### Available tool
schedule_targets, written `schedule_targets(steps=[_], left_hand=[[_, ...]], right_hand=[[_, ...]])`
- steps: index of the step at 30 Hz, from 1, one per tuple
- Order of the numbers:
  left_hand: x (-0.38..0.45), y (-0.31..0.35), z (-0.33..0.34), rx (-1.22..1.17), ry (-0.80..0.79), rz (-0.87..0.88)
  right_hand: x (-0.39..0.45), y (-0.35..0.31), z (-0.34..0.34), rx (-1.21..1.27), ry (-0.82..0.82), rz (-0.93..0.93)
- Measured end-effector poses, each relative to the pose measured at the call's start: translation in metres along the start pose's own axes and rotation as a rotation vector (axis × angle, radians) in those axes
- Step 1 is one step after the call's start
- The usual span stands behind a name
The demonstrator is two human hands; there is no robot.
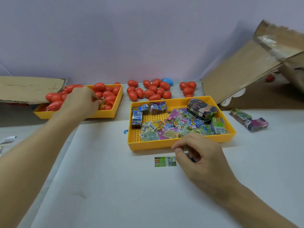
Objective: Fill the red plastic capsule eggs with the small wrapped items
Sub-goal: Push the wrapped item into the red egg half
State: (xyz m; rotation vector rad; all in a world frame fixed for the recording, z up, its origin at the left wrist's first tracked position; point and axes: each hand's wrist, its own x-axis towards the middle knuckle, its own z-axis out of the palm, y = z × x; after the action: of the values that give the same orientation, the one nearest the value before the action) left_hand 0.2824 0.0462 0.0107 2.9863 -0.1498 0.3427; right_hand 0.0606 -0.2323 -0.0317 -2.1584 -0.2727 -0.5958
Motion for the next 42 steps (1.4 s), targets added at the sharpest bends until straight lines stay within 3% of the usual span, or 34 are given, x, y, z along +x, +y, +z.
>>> schedule_targets(steps=[4, 6, 9, 15, 19, 25, 28, 35, 42], left_hand=[[-0.034, 0.017, -0.011, -0.248, 0.450, 0.101], [-0.055, 0.029, -0.020, -0.523, 0.558, 0.246], [-0.087, 0.059, -0.011, -0.757, 0.422, 0.355], [-0.112, 0.089, 0.020, -0.721, 0.374, 0.216], [-0.101, 0.109, 0.007, -0.611, 0.398, 0.379], [-0.081, 0.175, -0.002, -0.559, -0.169, 0.689], [-0.079, 0.201, 0.005, -0.486, -0.300, 0.732], [-0.081, 0.209, 0.018, -0.583, -0.331, 0.649], [-0.088, 0.211, 0.022, -0.650, -0.217, 0.633]], right_hand=[[0.001, 0.002, 0.001, -0.002, 0.003, -0.025], [0.001, 0.002, 0.002, 0.008, 0.000, -0.028], [0.001, 0.003, 0.001, 0.019, 0.004, -0.023], [0.002, 0.001, 0.001, 0.050, -0.004, -0.001], [0.001, 0.002, 0.001, 0.052, -0.010, 0.008], [0.002, 0.002, 0.000, 0.045, -0.009, 0.005], [0.001, 0.002, -0.001, 0.055, 0.007, 0.016], [-0.001, 0.004, 0.000, 0.064, 0.014, 0.019], [0.000, 0.005, 0.000, 0.074, 0.022, 0.012]])
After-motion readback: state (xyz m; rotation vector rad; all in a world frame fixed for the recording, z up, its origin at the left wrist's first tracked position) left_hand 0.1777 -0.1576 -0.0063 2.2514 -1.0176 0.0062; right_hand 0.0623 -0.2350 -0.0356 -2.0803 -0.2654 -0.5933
